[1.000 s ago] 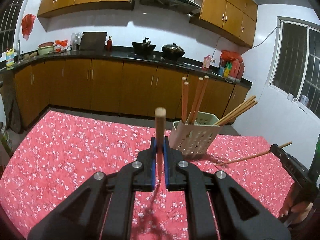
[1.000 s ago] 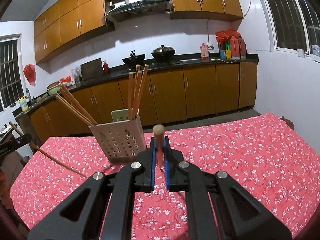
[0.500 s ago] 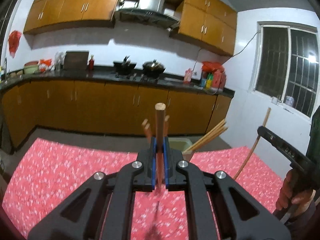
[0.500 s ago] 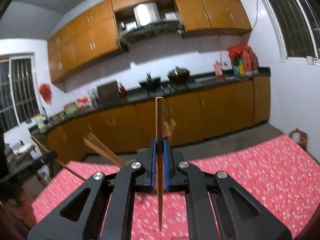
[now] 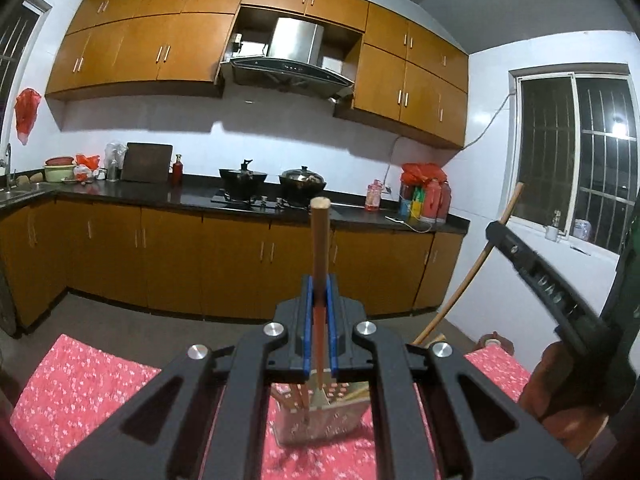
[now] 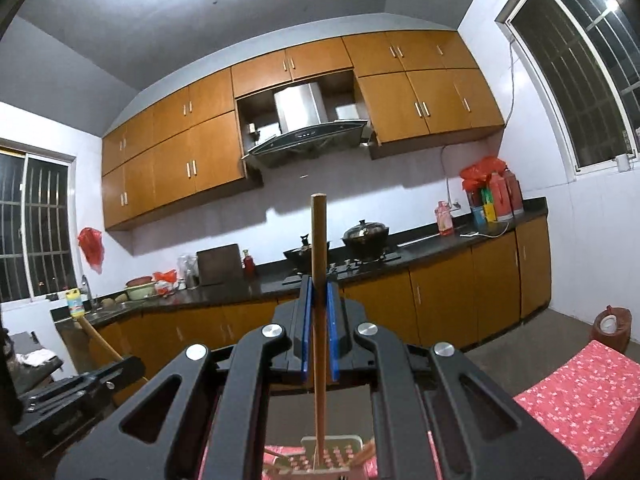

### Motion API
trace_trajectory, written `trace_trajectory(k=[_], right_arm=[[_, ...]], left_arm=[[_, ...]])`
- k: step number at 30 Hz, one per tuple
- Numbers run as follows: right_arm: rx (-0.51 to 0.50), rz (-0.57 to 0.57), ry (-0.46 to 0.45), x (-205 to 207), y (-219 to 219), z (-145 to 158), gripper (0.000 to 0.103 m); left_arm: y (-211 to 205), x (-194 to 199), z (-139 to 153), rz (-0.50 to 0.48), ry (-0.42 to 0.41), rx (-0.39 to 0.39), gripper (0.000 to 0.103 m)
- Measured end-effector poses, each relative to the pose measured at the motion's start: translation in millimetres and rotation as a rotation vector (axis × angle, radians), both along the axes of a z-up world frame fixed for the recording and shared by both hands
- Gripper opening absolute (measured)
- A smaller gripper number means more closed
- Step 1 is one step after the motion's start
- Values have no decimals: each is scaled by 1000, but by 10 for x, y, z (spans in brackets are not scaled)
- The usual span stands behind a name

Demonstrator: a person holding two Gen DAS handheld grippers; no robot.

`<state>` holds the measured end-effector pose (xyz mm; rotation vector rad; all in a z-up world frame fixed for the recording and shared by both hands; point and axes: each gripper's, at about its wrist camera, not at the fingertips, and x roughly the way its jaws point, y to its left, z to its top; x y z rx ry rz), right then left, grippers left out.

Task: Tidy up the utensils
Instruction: 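Lower the left tool's chopstick into the holder while the right tool does likewise, then open the left tool over the holder while the right tool opens too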

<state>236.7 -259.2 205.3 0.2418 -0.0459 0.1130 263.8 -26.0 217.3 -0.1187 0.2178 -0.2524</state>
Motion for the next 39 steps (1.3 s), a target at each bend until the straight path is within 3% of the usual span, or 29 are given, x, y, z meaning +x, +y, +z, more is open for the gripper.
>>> trace_trajectory(k=[10,19,20,21,22,28,35,38,39], right_arm=[[-35,-25,64,413,206,-464,8],[-28,18,157,395,223,-641,10],[-27,24,163,386,217,-636,20],[-22,28,165,357,199,-619,38],[-18,28,162,323,177,-607,44],[-4,42,143,59,25,-449,48],[-45,50,128,-446,-159,-399,82],[-90,40,136,-706,-176,-450,99],[-109,32,141,-804,-172,-480,101]], left_arm=[[-63,257,-245,2,12,32,7],[-142,444,-553,-3,87,57,8],[-145,458,-577,-3,96,53,8],[-138,466,-596,-2,104,47,9],[-132,464,-605,-1,107,45,10],[-46,308,-477,13,83,16,23],[211,-124,-289,41,43,-3,44],[355,-382,-333,59,44,9,58],[407,-484,-359,68,46,11,68]])
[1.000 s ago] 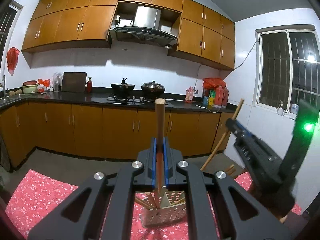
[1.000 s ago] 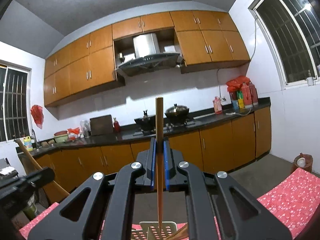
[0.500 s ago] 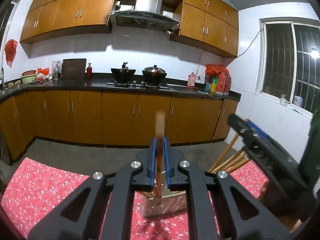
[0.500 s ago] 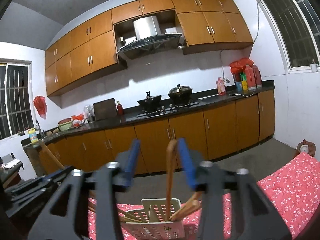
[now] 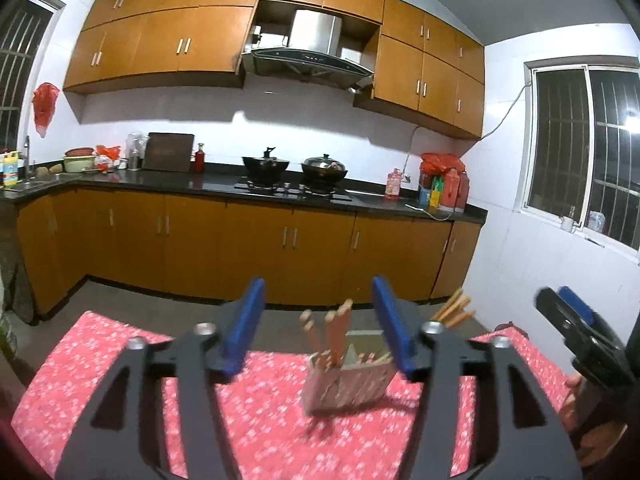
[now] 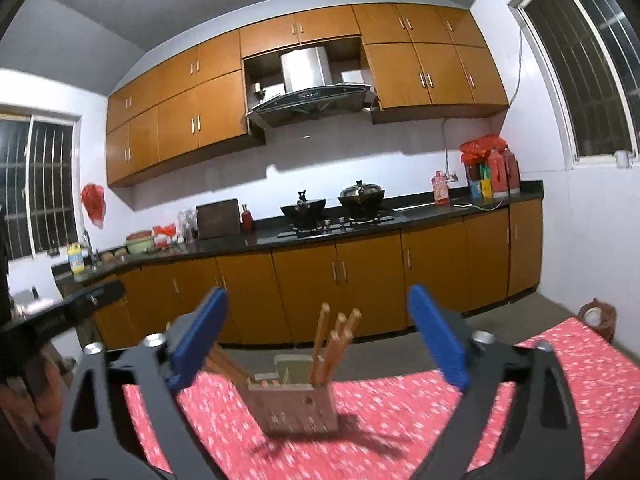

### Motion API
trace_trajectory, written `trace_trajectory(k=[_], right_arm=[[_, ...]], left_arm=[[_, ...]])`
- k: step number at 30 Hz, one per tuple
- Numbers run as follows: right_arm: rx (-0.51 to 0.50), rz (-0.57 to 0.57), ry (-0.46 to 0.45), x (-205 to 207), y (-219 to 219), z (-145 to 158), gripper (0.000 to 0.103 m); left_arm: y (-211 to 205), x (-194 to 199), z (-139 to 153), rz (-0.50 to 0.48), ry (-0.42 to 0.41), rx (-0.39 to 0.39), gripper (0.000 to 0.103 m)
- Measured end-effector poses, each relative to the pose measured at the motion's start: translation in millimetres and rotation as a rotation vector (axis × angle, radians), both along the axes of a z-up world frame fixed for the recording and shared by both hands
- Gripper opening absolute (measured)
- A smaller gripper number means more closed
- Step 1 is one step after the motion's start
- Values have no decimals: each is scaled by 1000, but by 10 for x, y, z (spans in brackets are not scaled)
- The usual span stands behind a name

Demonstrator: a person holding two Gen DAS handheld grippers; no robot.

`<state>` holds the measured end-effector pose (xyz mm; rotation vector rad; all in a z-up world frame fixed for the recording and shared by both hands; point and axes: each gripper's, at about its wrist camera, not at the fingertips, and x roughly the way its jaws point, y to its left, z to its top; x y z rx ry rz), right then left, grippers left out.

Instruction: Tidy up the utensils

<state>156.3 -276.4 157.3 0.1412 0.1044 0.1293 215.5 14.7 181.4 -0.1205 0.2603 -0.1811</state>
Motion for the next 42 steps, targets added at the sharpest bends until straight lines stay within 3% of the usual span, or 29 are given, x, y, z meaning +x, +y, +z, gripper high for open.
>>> trace_trajectory(k=[4,6,12,20,30,42], right_arm=[[-90,-51,42,-278,87,-115,101],[-130,-77,66,-405,143,-194,101],[-156,-77,117,-848,226,-484,101],[-192,-79,159,-1307,419,-959,101],[-206,-82,210,-1646,500,-1406,101],[-140,-73,275,-1741,432,-1611,101]], left_arm=[[154,-377,-124,43,-5,13,94],[208,-612,-222,66,-8,32,99],[222,-1184,-512,141,-8,106,99],[117,-1723,-1006,160,10,173,99],[18,-1995,-1522,159,89,173,99],[-62,-2132,-1755,136,126,174,99]])
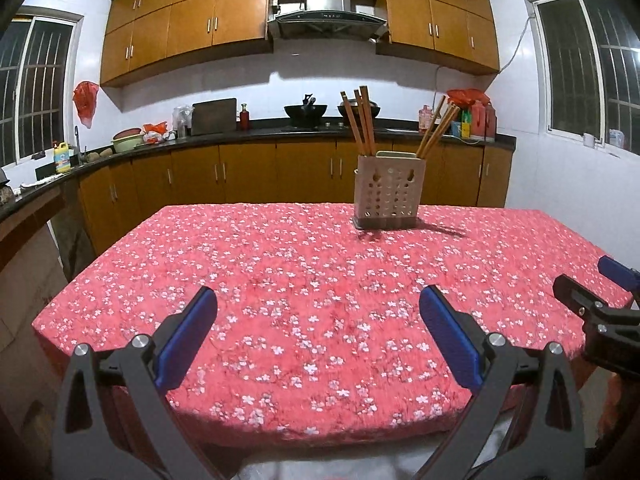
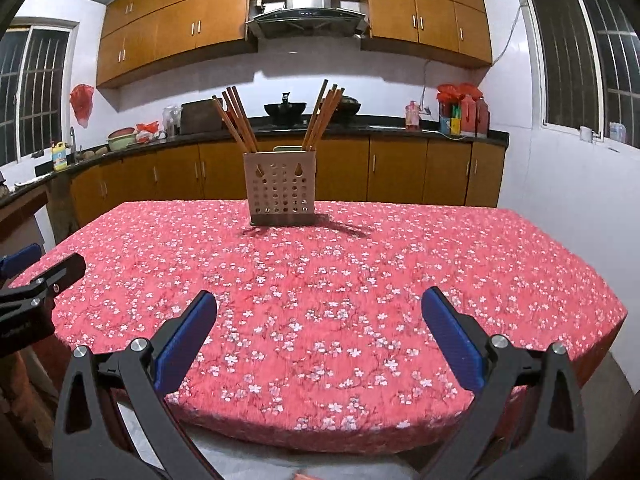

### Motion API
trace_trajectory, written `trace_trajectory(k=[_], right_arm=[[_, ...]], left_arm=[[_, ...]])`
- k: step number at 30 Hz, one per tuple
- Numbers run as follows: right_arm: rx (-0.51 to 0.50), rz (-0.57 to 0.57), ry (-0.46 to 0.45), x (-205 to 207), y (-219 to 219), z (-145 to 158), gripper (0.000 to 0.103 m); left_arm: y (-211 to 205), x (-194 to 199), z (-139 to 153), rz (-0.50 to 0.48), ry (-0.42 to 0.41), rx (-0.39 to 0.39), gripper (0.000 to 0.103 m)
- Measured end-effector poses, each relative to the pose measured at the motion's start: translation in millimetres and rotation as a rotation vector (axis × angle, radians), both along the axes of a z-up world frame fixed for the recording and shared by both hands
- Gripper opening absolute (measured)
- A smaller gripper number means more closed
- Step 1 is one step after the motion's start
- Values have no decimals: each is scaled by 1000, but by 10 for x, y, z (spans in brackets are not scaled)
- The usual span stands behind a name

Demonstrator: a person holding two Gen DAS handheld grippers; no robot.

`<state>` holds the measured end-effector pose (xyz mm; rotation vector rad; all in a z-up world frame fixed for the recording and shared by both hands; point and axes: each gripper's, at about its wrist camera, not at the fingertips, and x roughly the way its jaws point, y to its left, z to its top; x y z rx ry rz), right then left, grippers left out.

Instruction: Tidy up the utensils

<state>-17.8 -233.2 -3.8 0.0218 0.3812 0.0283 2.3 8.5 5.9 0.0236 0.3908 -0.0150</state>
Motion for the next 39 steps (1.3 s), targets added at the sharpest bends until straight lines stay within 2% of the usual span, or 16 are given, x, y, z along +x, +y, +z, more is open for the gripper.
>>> trace_trajectory(k=[39], right_arm=[[-7,-15,44,10,27,-60,101]], left_arm=[[-52,-22,-109,1,42,-35,99]])
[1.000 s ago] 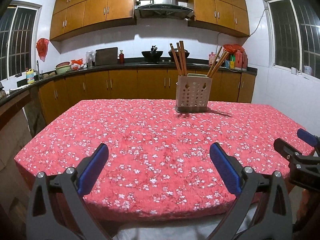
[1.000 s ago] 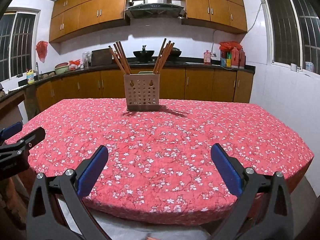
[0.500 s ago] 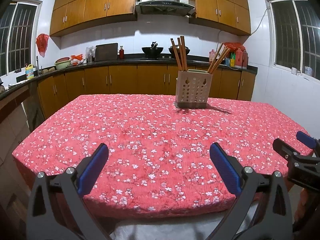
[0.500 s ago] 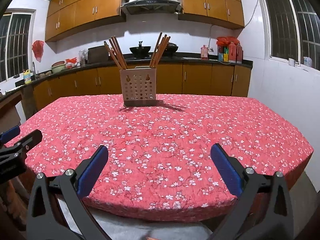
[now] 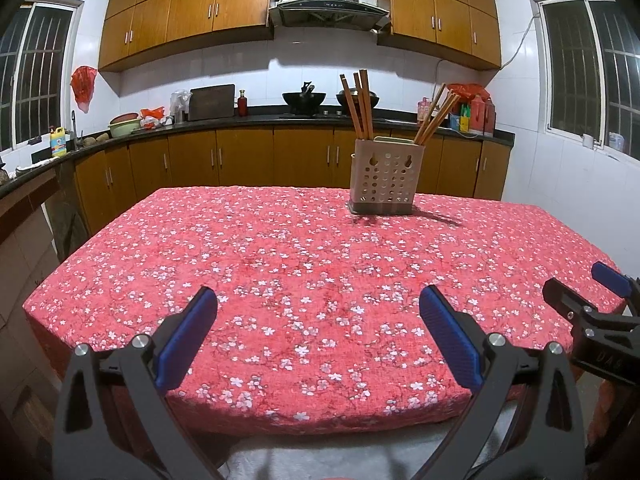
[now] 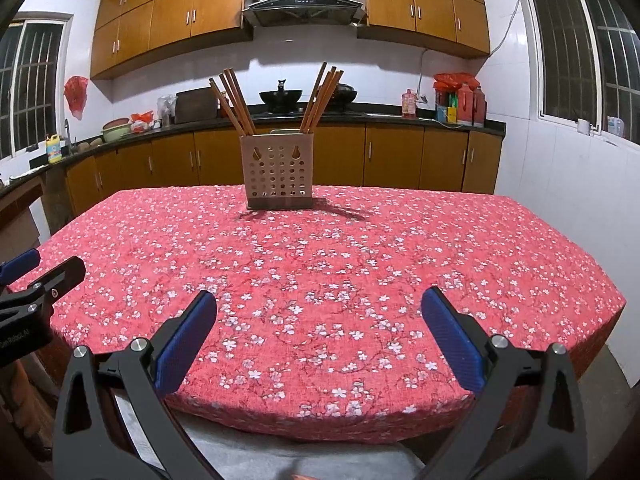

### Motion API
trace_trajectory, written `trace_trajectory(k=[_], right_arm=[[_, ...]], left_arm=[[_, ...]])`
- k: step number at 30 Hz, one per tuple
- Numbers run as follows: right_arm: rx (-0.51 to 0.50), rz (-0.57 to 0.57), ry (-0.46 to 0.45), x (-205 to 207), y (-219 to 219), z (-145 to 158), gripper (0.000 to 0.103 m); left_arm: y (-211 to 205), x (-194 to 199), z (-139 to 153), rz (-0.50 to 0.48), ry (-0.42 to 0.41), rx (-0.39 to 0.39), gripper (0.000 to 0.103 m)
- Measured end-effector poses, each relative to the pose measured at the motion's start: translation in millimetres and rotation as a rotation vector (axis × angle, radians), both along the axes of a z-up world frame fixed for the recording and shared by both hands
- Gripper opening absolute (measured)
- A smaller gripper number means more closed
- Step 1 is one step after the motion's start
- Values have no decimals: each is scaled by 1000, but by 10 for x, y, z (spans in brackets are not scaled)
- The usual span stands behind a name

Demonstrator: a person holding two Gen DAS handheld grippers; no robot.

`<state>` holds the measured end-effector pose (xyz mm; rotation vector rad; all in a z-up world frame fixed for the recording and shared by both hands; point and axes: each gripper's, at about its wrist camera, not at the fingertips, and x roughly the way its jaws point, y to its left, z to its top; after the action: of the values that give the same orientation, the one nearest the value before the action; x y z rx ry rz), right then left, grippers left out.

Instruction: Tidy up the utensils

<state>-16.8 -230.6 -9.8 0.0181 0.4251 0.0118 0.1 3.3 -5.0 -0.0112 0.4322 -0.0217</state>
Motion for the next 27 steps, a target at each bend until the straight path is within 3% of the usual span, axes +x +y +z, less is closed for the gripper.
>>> trace_trajectory(k=[27], right_arm=[[2,-6,5,1,-7,-8,101]], left_arm=[[0,7,0,-6,-3,1,99]])
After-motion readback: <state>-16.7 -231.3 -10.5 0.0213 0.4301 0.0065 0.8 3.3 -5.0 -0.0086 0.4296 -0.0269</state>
